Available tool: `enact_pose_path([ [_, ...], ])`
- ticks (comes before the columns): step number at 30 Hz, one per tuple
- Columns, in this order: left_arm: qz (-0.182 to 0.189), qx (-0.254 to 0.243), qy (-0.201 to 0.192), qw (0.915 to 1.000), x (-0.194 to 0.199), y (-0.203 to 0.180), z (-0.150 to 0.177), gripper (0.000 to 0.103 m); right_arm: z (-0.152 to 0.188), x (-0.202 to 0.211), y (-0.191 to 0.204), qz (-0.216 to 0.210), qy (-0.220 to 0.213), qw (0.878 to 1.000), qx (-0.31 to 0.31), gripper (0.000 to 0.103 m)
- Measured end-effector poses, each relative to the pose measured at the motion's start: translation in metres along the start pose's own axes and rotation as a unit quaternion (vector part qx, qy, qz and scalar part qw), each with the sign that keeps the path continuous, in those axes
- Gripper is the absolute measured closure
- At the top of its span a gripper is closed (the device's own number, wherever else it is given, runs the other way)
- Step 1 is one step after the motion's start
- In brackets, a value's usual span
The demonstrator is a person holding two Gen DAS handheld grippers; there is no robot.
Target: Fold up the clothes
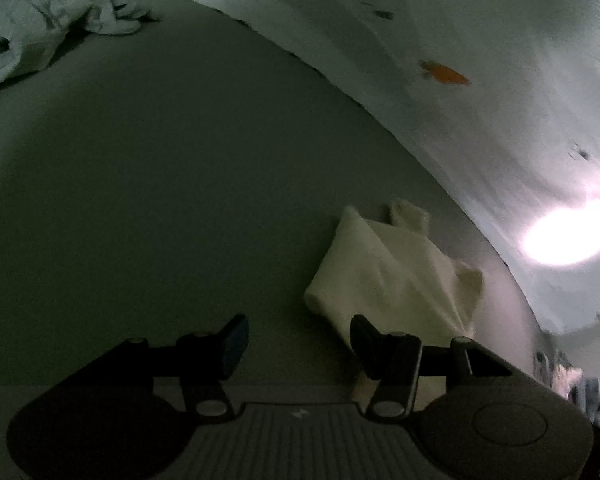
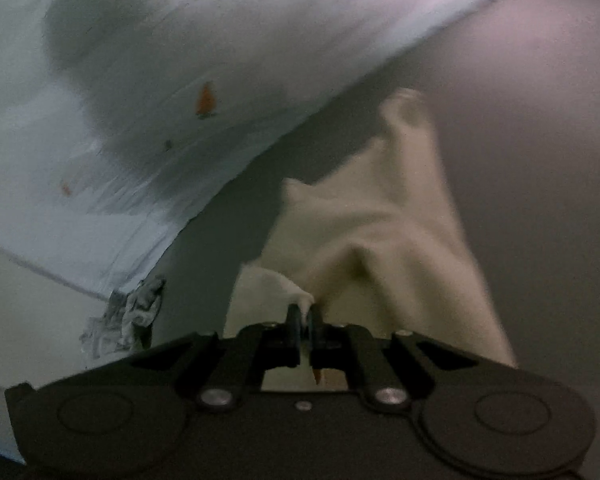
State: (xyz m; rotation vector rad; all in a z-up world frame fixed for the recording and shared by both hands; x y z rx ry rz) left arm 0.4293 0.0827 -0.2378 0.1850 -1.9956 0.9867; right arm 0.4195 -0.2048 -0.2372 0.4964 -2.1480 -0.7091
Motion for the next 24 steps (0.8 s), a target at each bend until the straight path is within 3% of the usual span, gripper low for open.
enact_pose_path([
  [10,-0.003,-0.062,0.067,0.9958,0.009,-0.014,0.085,0.046,0.056,0.057,-0.039,0.016,0.004,0.994,-0.109,0.099],
  [24,-0.023,-0.114,0.112,0.9868,0.013,-0.009,0.138,0.046,0.126,0.101,-0.054,0.035,0.025,0.985,-0.167,0.099],
])
Point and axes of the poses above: each gripper's, at about its wrist camera, not at the fingertips, and x roughly against the way its jaws point, y to its left, z to its underside, the point moved 10 cm from there along -x, roughly the way its jaws point, and after that the axes turned 9 degrees about x, right-handed, at the moved point
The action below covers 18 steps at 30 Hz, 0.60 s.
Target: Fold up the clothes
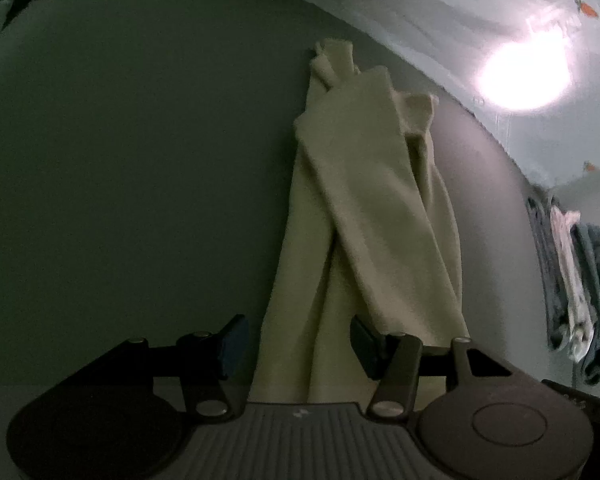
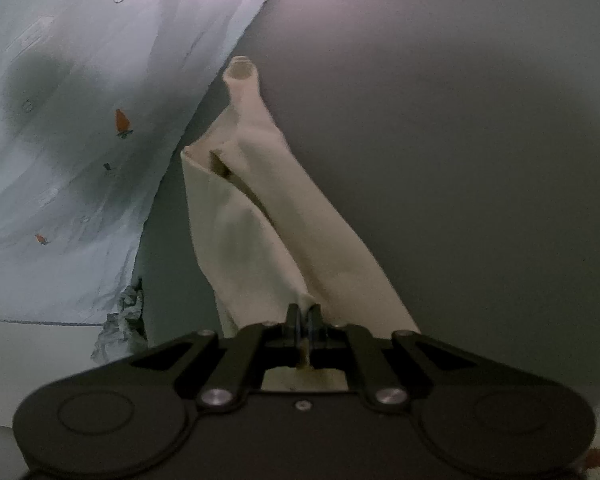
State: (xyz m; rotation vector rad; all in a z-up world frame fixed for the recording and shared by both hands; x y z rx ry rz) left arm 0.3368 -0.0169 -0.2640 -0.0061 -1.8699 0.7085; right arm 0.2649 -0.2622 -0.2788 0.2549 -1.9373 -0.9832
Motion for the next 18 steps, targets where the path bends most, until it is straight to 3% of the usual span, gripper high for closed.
enact_pose_path([
  [18,-0.026,-0.075,0.03,0.9963,-0.004,0.007,0.036,0.045,0.063,0.044,-0.036,0.034,0.019,0.997,-0.061,0.099],
])
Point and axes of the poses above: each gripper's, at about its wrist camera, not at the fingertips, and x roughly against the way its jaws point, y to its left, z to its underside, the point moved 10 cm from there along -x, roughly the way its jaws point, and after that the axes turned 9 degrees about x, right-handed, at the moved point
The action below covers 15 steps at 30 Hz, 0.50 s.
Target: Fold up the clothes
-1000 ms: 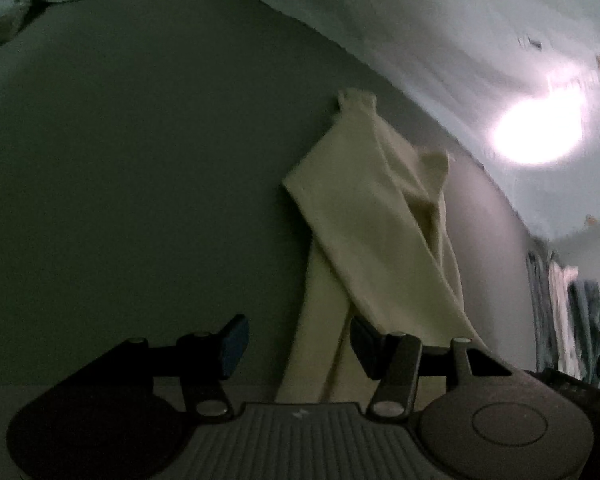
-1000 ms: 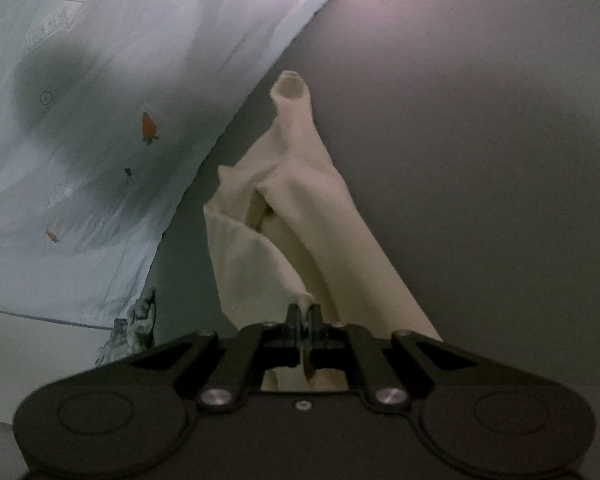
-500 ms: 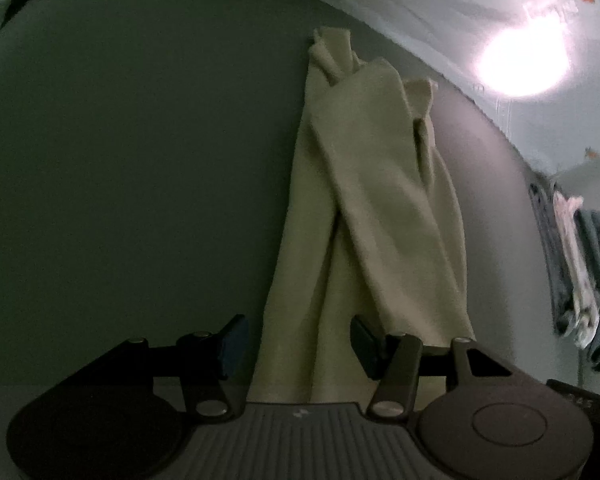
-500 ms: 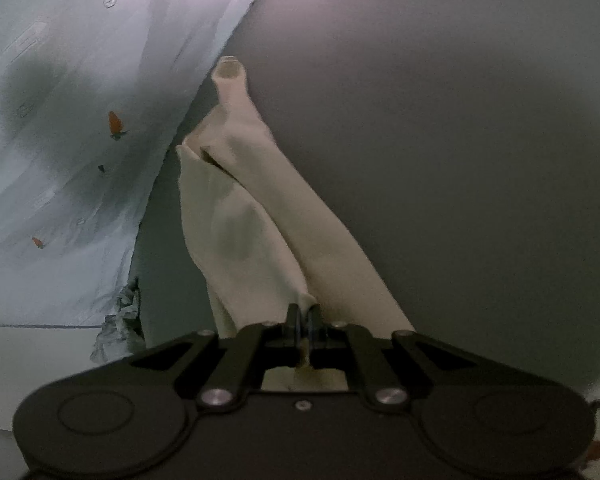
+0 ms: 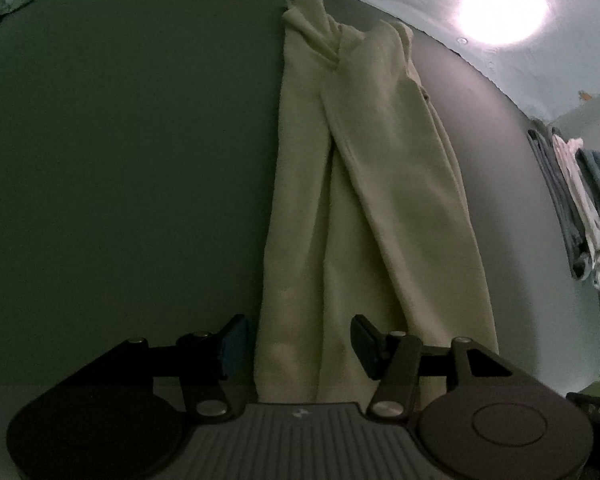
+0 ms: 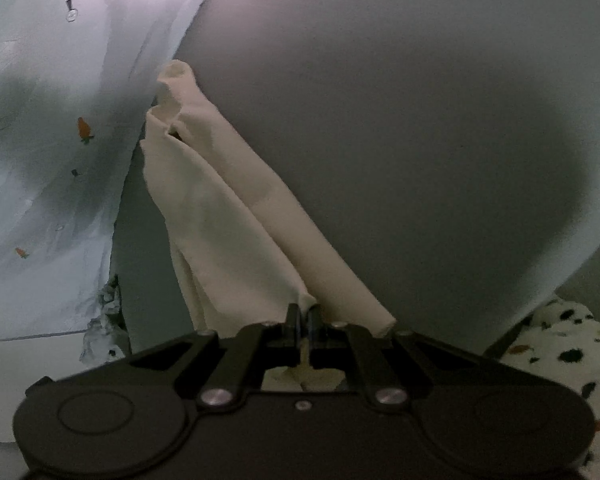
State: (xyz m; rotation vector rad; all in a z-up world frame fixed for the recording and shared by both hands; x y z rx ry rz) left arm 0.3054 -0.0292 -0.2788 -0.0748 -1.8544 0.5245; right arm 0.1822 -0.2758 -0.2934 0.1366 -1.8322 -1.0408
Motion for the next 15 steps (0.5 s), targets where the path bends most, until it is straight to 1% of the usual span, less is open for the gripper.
enact_pose_path([
  [4,0.005,-0.006,0.005,1.0,-0.001,0.001,0.008,0.043,0.004,-0.006,-0.006,0.008,0.014,1.0,-0.004,0.099],
  [7,0.009,-0.007,0.007,0.9999,-0.001,0.002,0.012,0.04,0.006,-0.008,-0.009,0.01,0.028,1.0,-0.004,0.097],
  [10,0.016,-0.001,0.016,0.9997,0.004,0.005,0.017,0.037,0.004,-0.005,-0.002,0.019,0.045,0.999,0.022,0.087],
  [11,0.017,0.002,0.018,0.9997,0.004,0.005,0.018,0.037,0.003,-0.004,0.002,0.022,0.05,0.998,0.036,0.078],
  [12,0.019,0.007,0.021,0.9996,0.005,0.006,0.019,0.037,0.001,-0.002,0.006,0.023,0.054,0.997,0.051,0.063],
  [13,0.022,0.014,0.024,0.9994,0.006,0.008,0.021,0.037,-0.002,0.001,0.009,0.021,0.056,0.996,0.064,0.055],
  [14,0.025,0.022,0.027,0.9991,0.007,0.01,0.022,0.037,-0.006,0.004,0.012,0.016,0.053,0.995,0.077,0.051],
  [15,0.031,0.031,0.03,0.9986,0.008,0.012,0.022,0.037,-0.01,0.008,0.015,0.01,0.049,0.995,0.089,0.051],
])
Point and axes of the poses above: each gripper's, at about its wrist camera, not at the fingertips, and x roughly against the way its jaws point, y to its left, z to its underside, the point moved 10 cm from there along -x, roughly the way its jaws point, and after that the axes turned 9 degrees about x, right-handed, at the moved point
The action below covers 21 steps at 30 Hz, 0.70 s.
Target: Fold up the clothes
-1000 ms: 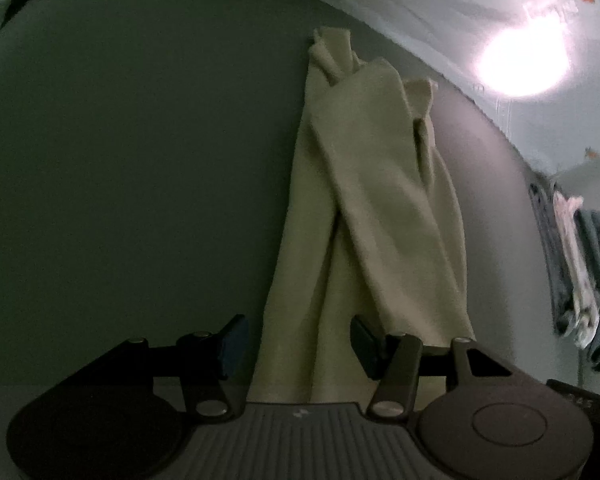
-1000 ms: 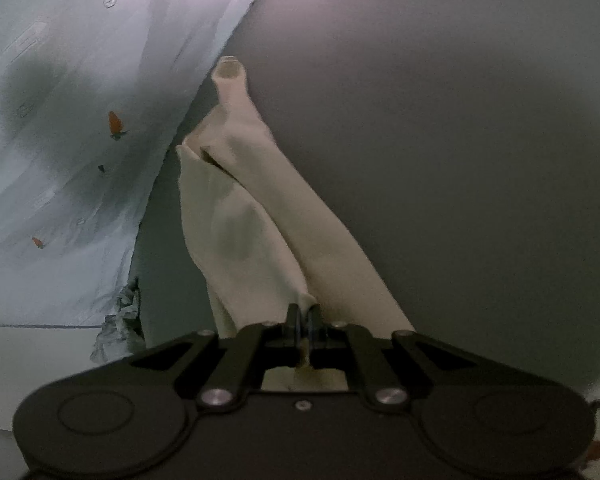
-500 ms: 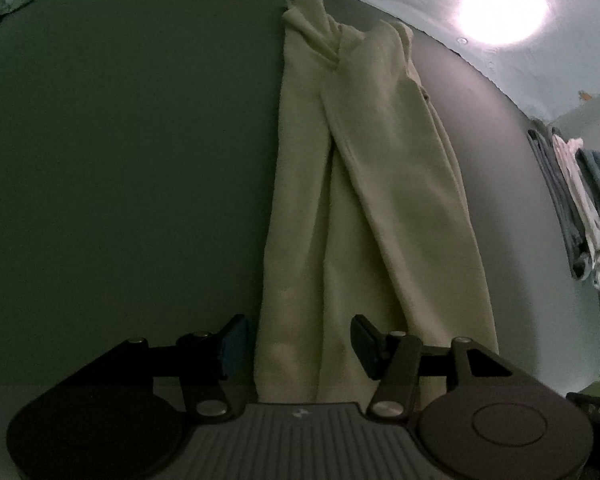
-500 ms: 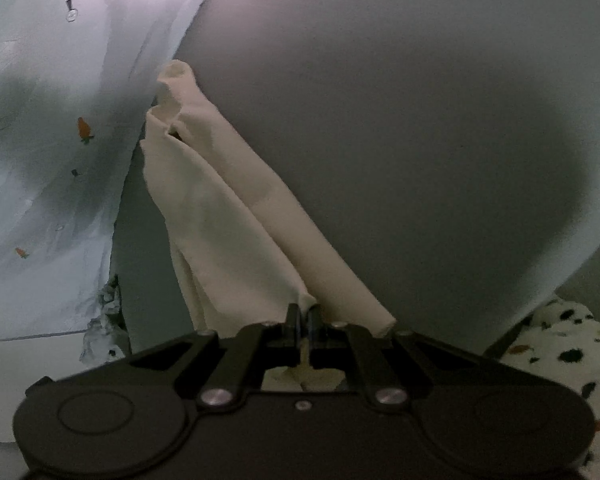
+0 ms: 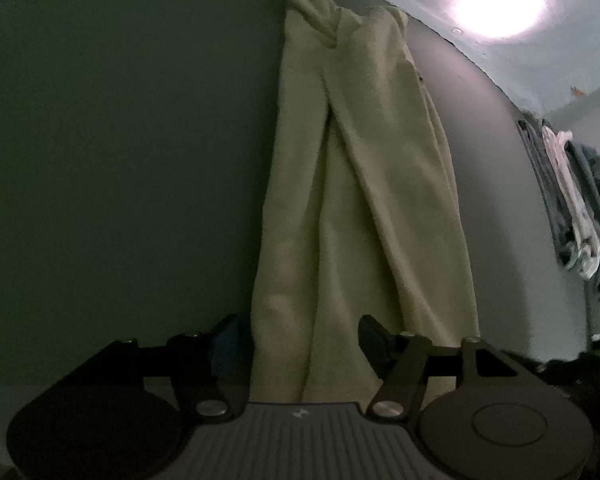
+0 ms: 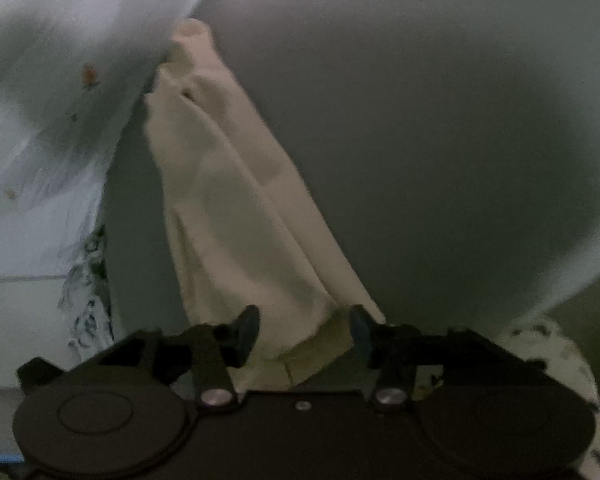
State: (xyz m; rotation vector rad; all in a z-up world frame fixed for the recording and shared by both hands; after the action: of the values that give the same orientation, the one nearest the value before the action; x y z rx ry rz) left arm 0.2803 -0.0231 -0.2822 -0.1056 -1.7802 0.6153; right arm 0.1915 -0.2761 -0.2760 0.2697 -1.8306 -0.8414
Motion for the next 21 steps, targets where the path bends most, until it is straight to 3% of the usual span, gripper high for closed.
enact_pose_path([
  [5,0.02,0.025,0.01,0.9994,0.001,0.005,0.004,0.028,-0.024,0.002,-0.006,-0.004,-0.018,0.999,0.033,0.047],
  [14,0.017,0.02,0.031,0.9992,-0.001,0.005,0.015,0.028,-0.024,-0.036,0.0,0.014,0.053,0.988,0.143,0.048],
  [16,0.01,0.007,0.036,0.9993,-0.002,0.002,0.018,0.038,-0.021,-0.04,0.005,0.007,0.066,0.983,0.173,0.058],
  [17,0.006,0.0,0.038,0.9993,-0.002,0.001,0.019,0.043,-0.02,-0.043,0.006,0.004,0.073,0.981,0.18,0.072],
  [18,0.002,-0.008,0.04,0.9992,-0.003,-0.001,0.021,0.055,-0.02,-0.045,0.006,0.001,0.078,0.98,0.181,0.077],
  [20,-0.004,-0.017,0.043,0.9989,-0.003,-0.003,0.022,0.065,-0.019,-0.048,0.007,-0.017,0.088,0.981,0.173,0.081],
  [21,0.001,-0.015,0.046,0.9988,-0.003,-0.003,0.023,0.077,-0.019,-0.049,0.006,-0.026,0.092,0.982,0.163,0.081],
])
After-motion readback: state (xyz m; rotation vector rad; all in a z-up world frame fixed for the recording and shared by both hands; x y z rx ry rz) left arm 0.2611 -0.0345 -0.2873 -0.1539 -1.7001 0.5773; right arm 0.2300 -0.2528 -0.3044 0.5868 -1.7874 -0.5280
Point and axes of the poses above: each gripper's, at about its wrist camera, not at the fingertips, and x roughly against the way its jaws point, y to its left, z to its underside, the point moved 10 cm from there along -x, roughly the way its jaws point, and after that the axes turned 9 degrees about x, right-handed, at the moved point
